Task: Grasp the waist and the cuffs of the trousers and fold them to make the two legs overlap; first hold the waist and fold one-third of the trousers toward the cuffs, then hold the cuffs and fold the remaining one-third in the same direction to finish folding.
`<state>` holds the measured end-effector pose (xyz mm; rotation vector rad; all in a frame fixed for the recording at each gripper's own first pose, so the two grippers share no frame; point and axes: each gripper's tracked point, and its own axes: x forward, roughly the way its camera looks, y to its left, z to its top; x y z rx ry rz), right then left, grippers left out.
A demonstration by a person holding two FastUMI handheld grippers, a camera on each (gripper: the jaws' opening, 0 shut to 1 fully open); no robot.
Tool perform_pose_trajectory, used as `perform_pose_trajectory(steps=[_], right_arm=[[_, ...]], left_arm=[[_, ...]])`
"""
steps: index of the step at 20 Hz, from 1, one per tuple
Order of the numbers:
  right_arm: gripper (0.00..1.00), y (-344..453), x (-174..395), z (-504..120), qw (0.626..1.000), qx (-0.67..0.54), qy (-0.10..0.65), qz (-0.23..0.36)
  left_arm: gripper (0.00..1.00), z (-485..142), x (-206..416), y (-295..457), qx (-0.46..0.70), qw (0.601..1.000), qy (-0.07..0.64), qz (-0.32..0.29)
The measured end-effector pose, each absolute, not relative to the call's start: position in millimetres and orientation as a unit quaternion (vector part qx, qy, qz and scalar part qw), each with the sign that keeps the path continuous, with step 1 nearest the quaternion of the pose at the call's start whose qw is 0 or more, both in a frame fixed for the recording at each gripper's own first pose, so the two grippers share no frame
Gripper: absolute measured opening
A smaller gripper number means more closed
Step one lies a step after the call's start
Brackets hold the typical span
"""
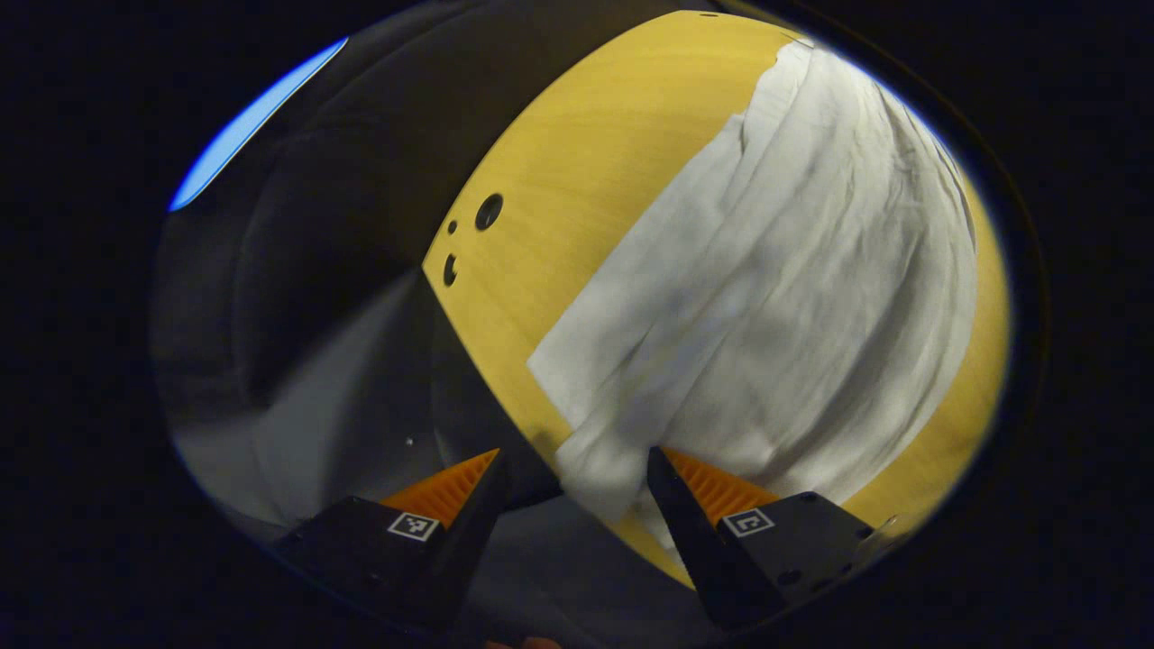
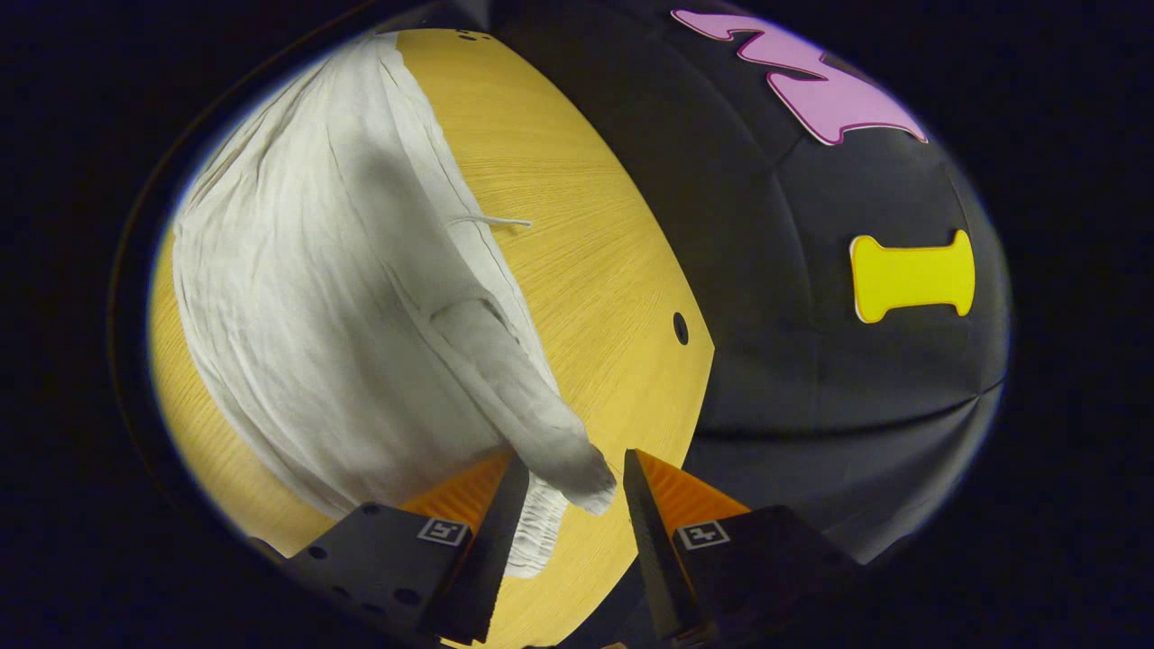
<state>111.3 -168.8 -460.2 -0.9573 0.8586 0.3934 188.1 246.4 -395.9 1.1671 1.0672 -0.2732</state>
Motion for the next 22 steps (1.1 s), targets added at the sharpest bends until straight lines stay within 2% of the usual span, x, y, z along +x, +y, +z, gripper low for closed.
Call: perform_pose_trajectory(steps=[3, 5, 9, 10, 11, 13, 16, 18, 19, 20, 22], right_arm=[[0.7, -198, 100, -441, 0.793, -0.433, 0.402, 0.147], [0.71, -215, 87, -429, 0.816, -0.388, 0.415, 0.103], [0.8, -206, 46, -427, 0.863, -0.196, 0.466, 0.03], [0.85, -200, 38, -429, 0.869, -0.145, 0.473, 0.016], [0.82, -191, 33, -429, 0.875, -0.091, 0.475, 0.0], [0.83, -173, 29, -430, 0.881, 0.029, 0.471, -0.034], [0.83, -158, 33, -438, 0.856, 0.214, 0.46, -0.099], [0.83, -169, 28, -456, 0.832, 0.263, 0.461, -0.16], [0.79, -173, 28, -466, 0.825, 0.271, 0.462, -0.178], [0.83, -174, 27, -470, 0.82, 0.282, 0.462, -0.185], [0.83, -167, 28, -478, 0.812, 0.31, 0.463, -0.174]], left_arm=[[0.97, -378, 169, 268, 0.512, 0.708, 0.478, -0.095], [0.96, -364, 158, 270, 0.489, 0.734, 0.465, -0.077], [0.96, -339, 132, 253, 0.419, 0.799, 0.429, -0.038], [0.96, -336, 126, 244, 0.397, 0.815, 0.421, -0.031], [0.96, -332, 123, 237, 0.376, 0.831, 0.41, -0.022], [0.96, -327, 116, 219, 0.327, 0.862, 0.388, -0.007], [0.97, -327, 101, 191, 0.25, 0.896, 0.368, 0.005], [0.97, -331, 95, 178, 0.21, 0.906, 0.368, 0.016], [0.97, -333, 90, 171, 0.192, 0.909, 0.368, 0.02], [0.97, -336, 84, 165, 0.178, 0.912, 0.37, 0.025], [0.96, -338, 74, 159, 0.153, 0.914, 0.372, 0.045]])
